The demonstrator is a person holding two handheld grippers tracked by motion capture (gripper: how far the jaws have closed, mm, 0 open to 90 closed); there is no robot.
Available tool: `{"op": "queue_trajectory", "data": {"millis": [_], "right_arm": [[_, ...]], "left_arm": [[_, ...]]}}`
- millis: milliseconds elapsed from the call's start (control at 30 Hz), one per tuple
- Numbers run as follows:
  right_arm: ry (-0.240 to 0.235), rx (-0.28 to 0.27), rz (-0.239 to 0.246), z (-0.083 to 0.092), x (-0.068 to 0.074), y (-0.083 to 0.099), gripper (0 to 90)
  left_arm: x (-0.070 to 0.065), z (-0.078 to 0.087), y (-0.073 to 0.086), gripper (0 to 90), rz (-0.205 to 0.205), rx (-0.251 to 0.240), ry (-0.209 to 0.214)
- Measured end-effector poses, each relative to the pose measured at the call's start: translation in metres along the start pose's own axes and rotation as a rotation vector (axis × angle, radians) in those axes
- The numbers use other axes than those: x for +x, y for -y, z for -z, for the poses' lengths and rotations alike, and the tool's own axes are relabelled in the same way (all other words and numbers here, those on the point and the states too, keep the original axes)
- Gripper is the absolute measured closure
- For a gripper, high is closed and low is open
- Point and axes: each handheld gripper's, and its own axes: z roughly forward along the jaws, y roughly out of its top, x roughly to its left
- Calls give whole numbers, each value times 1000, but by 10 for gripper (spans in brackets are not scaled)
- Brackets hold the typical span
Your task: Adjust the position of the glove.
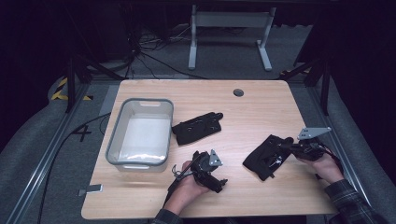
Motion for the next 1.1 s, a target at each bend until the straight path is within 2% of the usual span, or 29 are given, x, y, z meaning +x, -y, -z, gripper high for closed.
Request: {"op": "queue_trajectory", "data": {"millis": [100, 200, 533, 833, 933, 1100], "right_arm": [[1, 33, -3, -8, -4, 2, 900], [2, 32, -1, -12, -7, -2, 900], [10, 8, 23, -38, -16, -26, 900], [-16, -25, 27, -61, -23, -45, 899], [-13, -31, 29, -60, -21, -45, 899], [-35, -49, 26, -50, -13, -43, 899]], "left_arm": [[0, 0, 0, 0, 0, 0, 0], [0, 0, 0, 0, 0, 0, 0], [0, 0, 0, 0, 0, 0, 0], [0, 0, 0, 0, 0, 0, 0], [0, 0, 0, 0, 0, 0, 0], [0, 0, 0, 0, 0, 0, 0]]}}
